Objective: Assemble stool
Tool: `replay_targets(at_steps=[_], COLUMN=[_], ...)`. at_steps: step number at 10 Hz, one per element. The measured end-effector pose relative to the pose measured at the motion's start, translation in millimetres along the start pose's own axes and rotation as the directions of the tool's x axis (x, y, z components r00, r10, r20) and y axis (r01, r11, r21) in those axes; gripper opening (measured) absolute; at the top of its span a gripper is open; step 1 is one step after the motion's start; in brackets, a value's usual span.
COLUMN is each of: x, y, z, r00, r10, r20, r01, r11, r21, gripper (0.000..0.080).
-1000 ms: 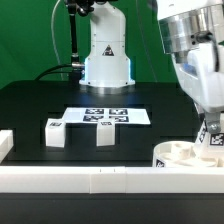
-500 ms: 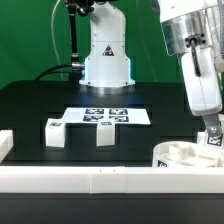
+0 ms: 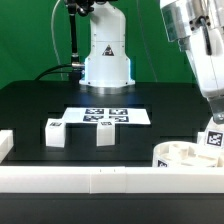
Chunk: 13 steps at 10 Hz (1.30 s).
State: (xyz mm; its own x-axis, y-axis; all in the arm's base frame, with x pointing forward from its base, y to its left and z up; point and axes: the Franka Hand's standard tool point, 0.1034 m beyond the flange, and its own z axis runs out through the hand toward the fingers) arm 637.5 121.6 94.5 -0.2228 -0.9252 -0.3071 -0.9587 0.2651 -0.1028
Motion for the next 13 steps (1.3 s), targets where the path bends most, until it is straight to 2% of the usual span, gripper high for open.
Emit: replay_targets(at_steps=[3, 4, 5, 6, 7, 10, 12, 13], x=[0.0, -3.4, -7.2, -10.3, -13.8, -11.9, -10.5, -10.1], y=[1.0, 4.6, 3.6, 2.1, 1.3, 1.7, 1.4, 1.5], z=[0.7, 0.9, -1.5, -3.8, -5.5, -4.3, -4.4, -4.3], r00=[0.984, 0.941, 0.888, 0.837, 0.745, 0.604, 0.304, 0.192], r10=[-0.176, -0.337, -0.46, -0.547, -0.667, -0.797, -0.952, -0.98], r20=[-0.002, 0.002, 0.01, 0.02, 0.018, 0.032, 0.037, 0.044], r01=[0.176, 0.337, 0.459, 0.547, 0.666, 0.796, 0.95, 0.978], r11=[0.984, 0.941, 0.887, 0.835, 0.742, 0.601, 0.3, 0.187], r21=[-0.006, -0.039, -0.056, -0.064, -0.074, -0.071, -0.089, -0.093], gripper=[0.0649, 0.0649, 0.0649, 0.0649, 0.0649, 0.0649, 0.0649, 0.0649])
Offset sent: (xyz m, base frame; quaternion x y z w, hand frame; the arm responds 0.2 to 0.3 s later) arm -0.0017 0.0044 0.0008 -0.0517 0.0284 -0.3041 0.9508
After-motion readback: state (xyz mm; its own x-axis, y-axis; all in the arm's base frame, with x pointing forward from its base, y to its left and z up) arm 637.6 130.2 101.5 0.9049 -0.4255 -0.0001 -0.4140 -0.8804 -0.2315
